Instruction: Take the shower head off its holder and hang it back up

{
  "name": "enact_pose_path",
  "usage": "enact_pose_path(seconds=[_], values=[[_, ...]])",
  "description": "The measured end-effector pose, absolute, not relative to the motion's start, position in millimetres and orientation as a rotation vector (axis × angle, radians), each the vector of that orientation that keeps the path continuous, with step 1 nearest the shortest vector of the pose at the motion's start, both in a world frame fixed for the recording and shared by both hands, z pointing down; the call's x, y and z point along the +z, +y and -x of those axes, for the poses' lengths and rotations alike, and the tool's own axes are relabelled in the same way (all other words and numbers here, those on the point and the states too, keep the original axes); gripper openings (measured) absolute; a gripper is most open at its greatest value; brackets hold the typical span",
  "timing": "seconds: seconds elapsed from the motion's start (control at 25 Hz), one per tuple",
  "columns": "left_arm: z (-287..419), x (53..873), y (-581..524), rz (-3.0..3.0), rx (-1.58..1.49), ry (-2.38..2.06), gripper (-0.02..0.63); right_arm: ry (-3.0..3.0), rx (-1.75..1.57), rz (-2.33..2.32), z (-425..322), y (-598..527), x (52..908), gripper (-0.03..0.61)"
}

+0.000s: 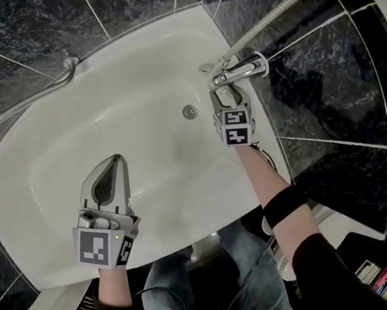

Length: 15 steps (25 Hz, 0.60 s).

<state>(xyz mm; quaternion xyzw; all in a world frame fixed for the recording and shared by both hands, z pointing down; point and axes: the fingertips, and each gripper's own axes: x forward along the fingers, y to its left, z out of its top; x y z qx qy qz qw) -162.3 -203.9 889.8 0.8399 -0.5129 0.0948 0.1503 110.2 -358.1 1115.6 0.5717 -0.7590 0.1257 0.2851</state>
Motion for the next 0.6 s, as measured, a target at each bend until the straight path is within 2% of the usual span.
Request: enact_pose_path(seconds=[0.6], values=[[151,949,-197,-2.385,0.352,-1.408,0.000,-2.120,0.191,-1.592,-92,-415,1119,0.239]])
